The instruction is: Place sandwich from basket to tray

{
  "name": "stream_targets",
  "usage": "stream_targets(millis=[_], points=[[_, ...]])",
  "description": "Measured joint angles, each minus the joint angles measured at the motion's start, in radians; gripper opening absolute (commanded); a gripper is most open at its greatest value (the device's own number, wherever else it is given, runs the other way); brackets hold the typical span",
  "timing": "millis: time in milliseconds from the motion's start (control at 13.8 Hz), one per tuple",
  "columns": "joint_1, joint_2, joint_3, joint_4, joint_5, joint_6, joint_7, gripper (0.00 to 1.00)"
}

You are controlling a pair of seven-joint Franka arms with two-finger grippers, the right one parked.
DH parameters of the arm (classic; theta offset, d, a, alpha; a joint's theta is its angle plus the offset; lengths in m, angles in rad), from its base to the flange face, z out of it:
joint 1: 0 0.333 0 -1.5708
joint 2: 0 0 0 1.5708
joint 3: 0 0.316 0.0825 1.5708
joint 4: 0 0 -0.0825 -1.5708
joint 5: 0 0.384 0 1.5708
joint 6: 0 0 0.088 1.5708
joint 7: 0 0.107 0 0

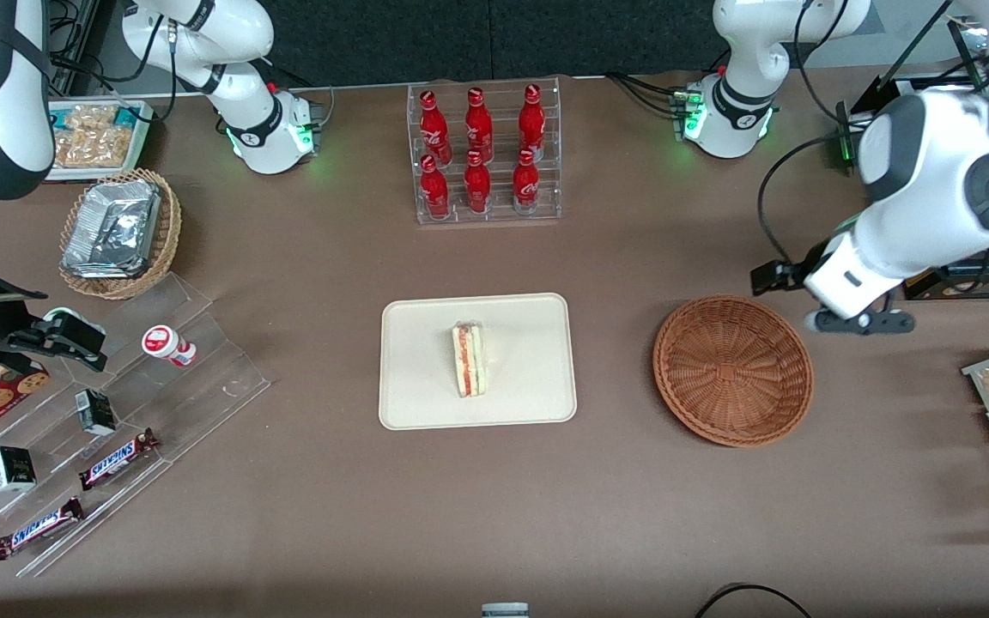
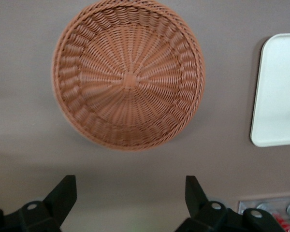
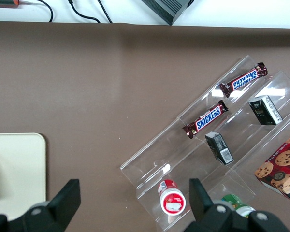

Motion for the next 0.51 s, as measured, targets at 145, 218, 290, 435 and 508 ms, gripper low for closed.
stream_targets(millis=[145,218,290,435,508], points=[[0.021,-0.042,0.0,0.014,0.001,-0.053,0.018,1.0],[0.027,-0.054,0.0,0.034,0.002,-0.084,0.019,1.0],[0.03,-0.06,0.001,0.065,0.003,-0.115,0.019,1.0],[0.03,-0.061,0.001,0.136,0.005,-0.161,0.019,1.0],[0.03,-0.061,0.001,0.168,0.007,-0.179,0.019,1.0]])
